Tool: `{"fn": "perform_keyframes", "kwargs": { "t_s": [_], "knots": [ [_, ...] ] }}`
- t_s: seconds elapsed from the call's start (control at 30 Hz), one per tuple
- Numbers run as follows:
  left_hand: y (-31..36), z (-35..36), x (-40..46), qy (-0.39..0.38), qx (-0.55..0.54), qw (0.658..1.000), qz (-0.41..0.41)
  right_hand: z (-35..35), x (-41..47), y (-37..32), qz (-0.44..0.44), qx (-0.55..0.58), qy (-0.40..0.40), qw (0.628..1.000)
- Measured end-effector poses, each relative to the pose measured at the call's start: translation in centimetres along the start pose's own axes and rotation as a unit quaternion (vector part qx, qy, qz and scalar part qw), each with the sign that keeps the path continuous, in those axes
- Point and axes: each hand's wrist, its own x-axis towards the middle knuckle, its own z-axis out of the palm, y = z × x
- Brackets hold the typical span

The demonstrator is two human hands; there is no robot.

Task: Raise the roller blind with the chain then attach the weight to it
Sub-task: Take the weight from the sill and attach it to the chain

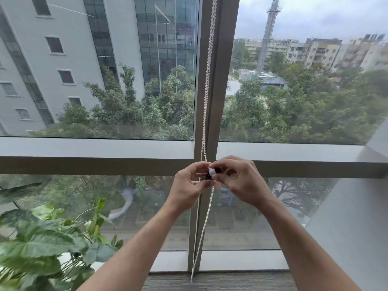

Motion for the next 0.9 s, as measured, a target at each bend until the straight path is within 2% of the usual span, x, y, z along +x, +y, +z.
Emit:
{"fn": "perform_keyframes", "kwargs": {
  "t_s": [0.3,0.6,0.8,0.9],
  "knots": [
    [-0.17,-0.06,-0.08,-0.013,-0.019,1.000,0.011,0.01,0.21,-0.49,-0.055,-0.037,-0.071,0.995],
    [0.04,-0.35,0.15,-0.041,-0.072,0.997,0.001,-0.04,0.20,-0.18,-0.077,-0.029,-0.068,0.994],
    [0.12,-0.40,0.17,-0.049,-0.083,0.995,-0.016,0.47,-0.09,0.20,-0.062,-0.018,-0.033,0.997],
    [0.01,-0.61,0.15,-0.066,-0.086,0.994,-0.028,0.02,0.00,0.32,-0.049,0.008,-0.059,0.997]
  ]
}}
